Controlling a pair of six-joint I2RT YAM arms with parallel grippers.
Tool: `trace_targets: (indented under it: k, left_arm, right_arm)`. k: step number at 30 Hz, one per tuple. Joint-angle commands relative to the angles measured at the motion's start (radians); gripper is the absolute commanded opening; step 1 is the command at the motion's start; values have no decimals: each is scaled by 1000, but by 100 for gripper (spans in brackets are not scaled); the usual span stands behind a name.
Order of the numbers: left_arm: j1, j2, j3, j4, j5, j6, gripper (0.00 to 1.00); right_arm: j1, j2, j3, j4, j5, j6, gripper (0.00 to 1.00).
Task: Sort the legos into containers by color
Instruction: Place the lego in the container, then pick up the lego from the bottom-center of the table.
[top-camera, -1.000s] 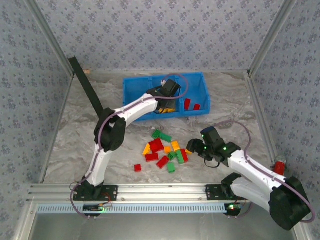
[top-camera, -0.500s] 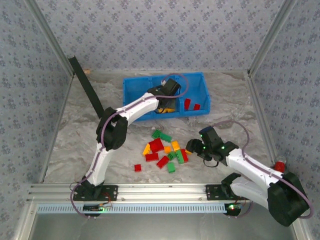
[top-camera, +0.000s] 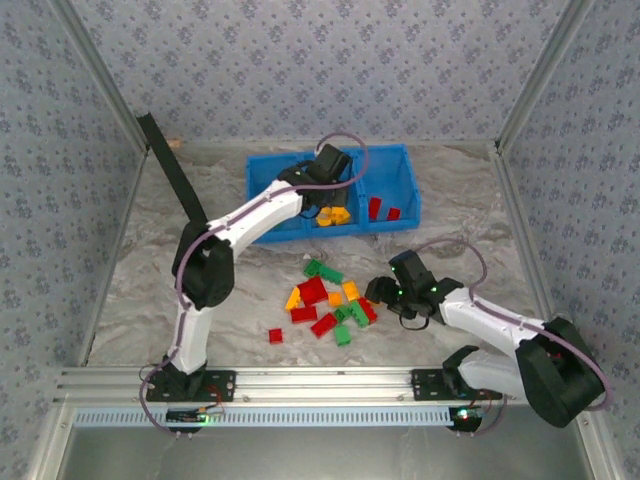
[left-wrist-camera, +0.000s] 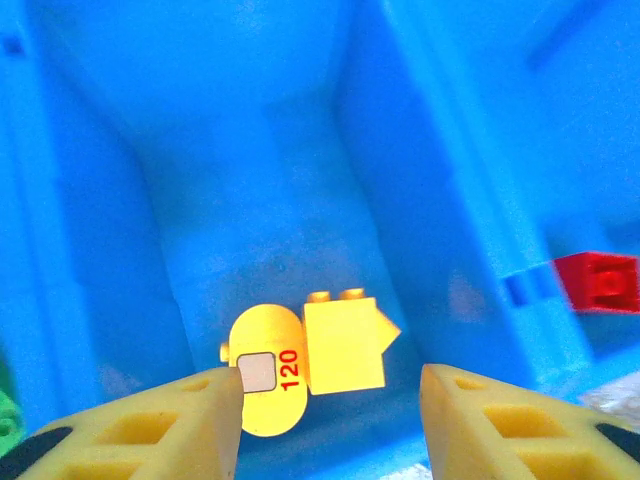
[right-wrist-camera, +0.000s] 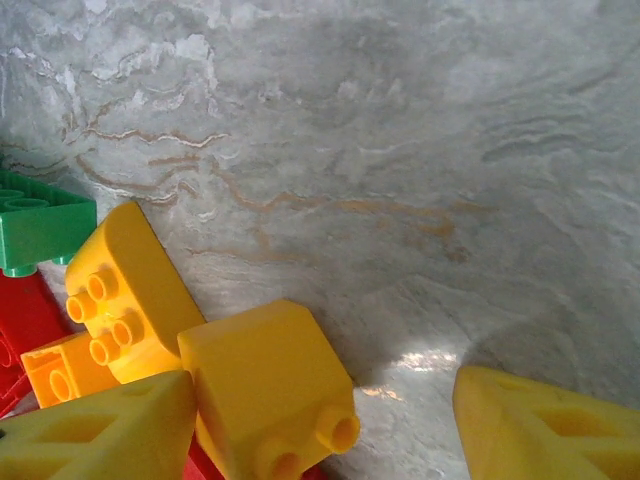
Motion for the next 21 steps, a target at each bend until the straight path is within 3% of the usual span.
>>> trace_targets:
  k: [1, 7, 21]
  left_arm:
    - [1, -95, -28, 28, 11, 33, 50]
    - [11, -154, -103, 50, 15, 27, 50]
    - [39, -337, -280, 31, 13, 28, 51]
  right_arm:
    - [8, 36, 14, 10, 10, -8, 69]
    - [21, 93, 42, 23, 10, -24, 65]
    - [30, 209, 96, -47, 18, -116, 30]
